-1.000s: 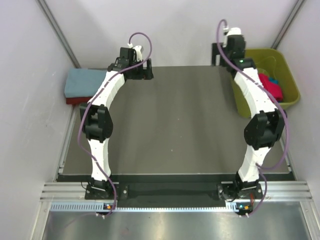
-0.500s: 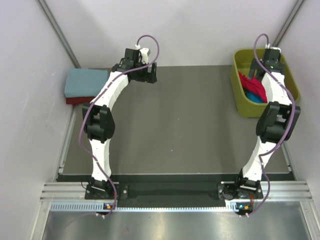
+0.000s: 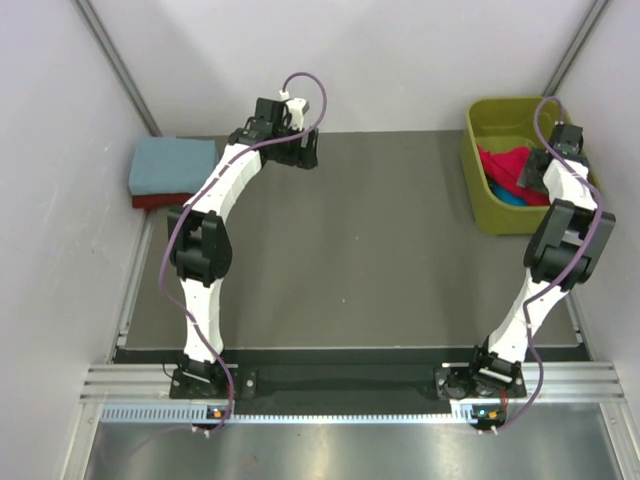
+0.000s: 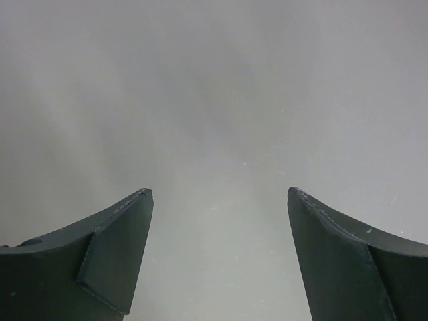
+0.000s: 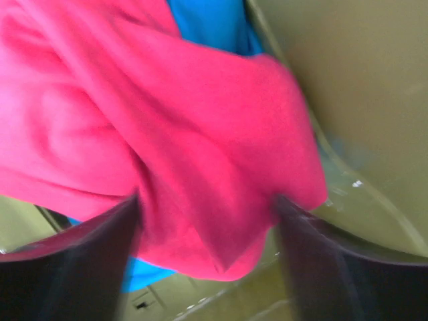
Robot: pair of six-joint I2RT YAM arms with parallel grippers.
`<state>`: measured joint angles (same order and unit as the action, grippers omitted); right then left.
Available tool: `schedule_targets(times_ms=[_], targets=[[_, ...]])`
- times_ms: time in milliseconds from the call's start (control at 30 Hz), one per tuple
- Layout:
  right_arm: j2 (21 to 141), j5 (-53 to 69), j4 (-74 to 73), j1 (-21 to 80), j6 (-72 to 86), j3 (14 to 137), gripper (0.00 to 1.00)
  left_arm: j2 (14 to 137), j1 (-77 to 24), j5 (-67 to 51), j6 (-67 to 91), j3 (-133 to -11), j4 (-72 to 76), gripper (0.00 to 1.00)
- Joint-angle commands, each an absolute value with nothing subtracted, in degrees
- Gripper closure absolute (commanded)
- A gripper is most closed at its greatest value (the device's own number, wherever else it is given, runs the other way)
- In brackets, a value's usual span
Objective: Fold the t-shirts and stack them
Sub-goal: Grab the tshirt from the pile, then move the tshirt to the center of the board
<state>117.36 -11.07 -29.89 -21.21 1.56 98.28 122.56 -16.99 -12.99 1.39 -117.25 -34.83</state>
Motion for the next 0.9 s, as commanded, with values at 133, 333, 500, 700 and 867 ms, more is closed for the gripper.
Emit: schedule_targets(times_ms=[133, 333, 500, 700, 867], targets=[[116.55, -8.79, -29.71, -21.8, 2.02, 98.69, 1.0, 122.17, -17.31, -11.7, 0.53, -115.32, -33.93, 0.12], [110.05, -2.82, -28.83, -18.38, 3.25, 103.26, 1.0, 122.17, -17.31, -6.77, -1.49, -114.78, -33.57, 0.11], [101.27, 10.0, -22.36, -12.75, 0.45, 101.88, 1.0, 122.25, -17.49, -2.39, -1.67, -113.56, -33.22, 0.11], [90.71, 18.8, -9.58, -5.28, -2.98, 94.91, 1.0, 122.43, -17.23, 2.55, -2.37, -113.2, -33.4, 0.01], [91.75, 23.37, -11.69, -0.45, -1.68, 101.59, 1.0, 121.21, -16.0, 0.53, -1.06, -114.96, -33.92, 0.01]])
